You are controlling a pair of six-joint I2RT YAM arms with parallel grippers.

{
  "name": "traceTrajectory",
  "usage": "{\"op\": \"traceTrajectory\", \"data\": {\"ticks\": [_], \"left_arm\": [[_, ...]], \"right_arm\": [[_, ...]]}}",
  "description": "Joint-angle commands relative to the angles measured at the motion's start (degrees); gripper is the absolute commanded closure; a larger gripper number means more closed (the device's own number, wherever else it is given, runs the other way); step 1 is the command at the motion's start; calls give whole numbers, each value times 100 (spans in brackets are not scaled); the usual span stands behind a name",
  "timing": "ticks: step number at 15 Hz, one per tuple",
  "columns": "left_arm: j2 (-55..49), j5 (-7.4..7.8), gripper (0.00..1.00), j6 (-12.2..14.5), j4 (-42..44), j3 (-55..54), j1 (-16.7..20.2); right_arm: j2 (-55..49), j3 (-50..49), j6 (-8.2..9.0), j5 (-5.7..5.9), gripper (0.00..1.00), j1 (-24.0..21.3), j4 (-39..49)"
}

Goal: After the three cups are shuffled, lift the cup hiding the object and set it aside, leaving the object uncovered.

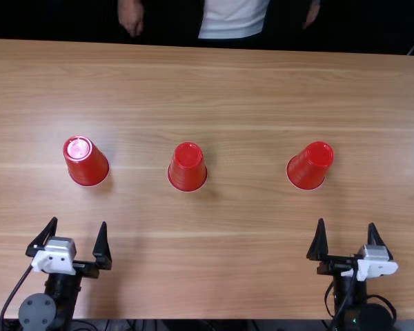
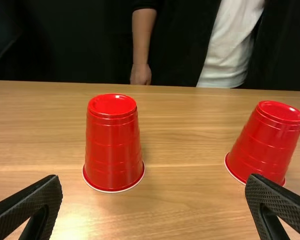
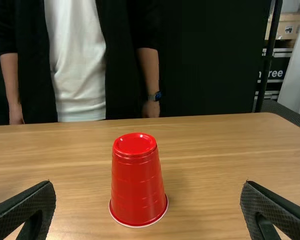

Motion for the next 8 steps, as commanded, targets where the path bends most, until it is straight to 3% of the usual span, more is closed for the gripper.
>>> {"op": "traceTrajectory", "data": {"ticks": [1, 3, 6, 8], "left_arm": [[-62, -81, 0, 59, -134, -99, 0], [-62, -81, 0, 59, -493, 533, 0], [1054, -323, 0, 59, -999, 1834, 35], [1722, -387, 0, 59, -1484, 2819, 35]], "right_arm": [[-71, 314, -15, 80, 0, -65, 28], [-36, 666, -15, 80, 0, -65, 28], [738, 1659, -15, 17, 0, -56, -56], [1195, 2485, -36, 7, 0, -65, -647]]}}
